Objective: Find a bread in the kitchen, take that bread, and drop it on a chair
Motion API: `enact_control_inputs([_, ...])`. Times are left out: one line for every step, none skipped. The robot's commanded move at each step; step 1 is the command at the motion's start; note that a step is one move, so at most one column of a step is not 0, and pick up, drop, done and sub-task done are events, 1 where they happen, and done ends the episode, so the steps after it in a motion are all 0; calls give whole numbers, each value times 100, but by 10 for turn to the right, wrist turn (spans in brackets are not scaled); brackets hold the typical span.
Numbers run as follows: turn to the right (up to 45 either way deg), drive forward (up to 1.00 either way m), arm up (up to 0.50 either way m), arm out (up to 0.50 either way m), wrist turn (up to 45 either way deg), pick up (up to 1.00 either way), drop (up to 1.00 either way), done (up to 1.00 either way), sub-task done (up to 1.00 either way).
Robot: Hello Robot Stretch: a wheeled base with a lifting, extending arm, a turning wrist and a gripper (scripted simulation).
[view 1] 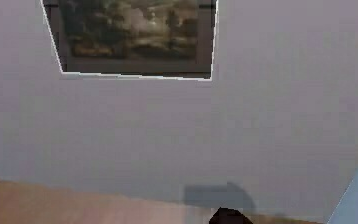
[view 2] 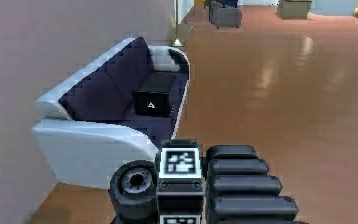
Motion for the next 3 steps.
enact_control_inputs([450, 0, 0, 0, 0, 0, 0, 0, 0])
enact_control_inputs([450, 0, 0, 0, 0, 0, 0, 0, 0])
enact_control_inputs([60, 0, 0, 0, 0, 0, 0, 0, 0])
